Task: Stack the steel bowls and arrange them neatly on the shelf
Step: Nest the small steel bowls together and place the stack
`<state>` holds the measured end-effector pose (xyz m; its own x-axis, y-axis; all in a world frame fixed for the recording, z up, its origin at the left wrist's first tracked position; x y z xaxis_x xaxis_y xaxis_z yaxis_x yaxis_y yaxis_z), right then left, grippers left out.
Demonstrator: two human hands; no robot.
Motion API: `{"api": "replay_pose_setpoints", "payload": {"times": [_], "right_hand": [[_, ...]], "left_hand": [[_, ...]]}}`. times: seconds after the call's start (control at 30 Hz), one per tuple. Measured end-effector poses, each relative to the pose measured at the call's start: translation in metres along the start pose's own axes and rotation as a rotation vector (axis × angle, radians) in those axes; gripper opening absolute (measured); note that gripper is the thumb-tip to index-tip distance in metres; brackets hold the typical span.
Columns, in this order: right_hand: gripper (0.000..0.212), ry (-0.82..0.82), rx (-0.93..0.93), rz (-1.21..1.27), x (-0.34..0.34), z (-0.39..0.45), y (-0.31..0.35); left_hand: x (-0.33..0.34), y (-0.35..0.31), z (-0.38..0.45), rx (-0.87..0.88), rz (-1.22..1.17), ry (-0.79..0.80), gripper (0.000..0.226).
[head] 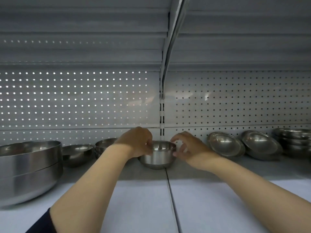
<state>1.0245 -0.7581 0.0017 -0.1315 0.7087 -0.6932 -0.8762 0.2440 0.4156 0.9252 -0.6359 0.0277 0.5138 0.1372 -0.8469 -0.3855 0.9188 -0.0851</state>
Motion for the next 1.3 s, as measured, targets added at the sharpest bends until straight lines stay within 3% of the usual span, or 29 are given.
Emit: {"api": "replay_pose_setpoints", "payload": {"times": [0.1, 0.2, 0.33, 0.47, 0.67, 0.83, 0.97, 1.3], "right_hand": [[0.033, -0.131, 0.079, -0.056, -0.058, 0.005, -0.009], [0.033, -0.121, 0.151, -0.277, -0.105, 0.003, -0.041], [0.018, -0.077, 0.289, -0.453, -0.11, -0.013, -0.103], [0.034, -0.084, 0.343, -0.55, -0.099, -0.026, -0.143], [0.046, 0.026, 0.322, -0.477, -0.087, -0.03, -0.161], [0.037, 0.099, 0.31, -0.471, -0.081, -0.033, -0.158], [0.03, 0.062, 0.311, -0.41, -0.081, -0.031, -0.156], [0.018, 0.02, 0.185, -0.162, -0.11, -0.031, -0.094]], "left_hand": [[-0.014, -0.025, -0.002, -0.042, -0.224, -0.084, 0.024], [-0.012, -0.064, 0.006, -0.039, -0.326, -0.118, 0.024], [0.028, -0.122, 0.027, 0.041, -0.261, 0.019, 0.037], [0.074, -0.166, 0.042, 0.119, -0.142, 0.035, 0.044], [0.112, -0.173, 0.052, 0.126, -0.114, 0.063, 0.033], [0.123, -0.167, 0.056, 0.198, -0.082, 0.05, 0.043], [0.123, -0.165, 0.057, 0.186, -0.044, 0.021, 0.028], [0.035, -0.147, 0.035, 0.205, 0.003, 0.011, 0.026]]}}
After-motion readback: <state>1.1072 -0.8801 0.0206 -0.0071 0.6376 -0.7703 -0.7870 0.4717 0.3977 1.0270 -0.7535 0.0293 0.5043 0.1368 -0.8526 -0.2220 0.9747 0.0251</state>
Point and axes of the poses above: each hand's wrist, its own z-axis towards the middle knuckle, its own x-axis out of the palm, y = z × x, the point moved 6 cm from there along z, towards the middle knuckle, and after that the axes turned 11 degrees about -y, right-handed, at the moved point
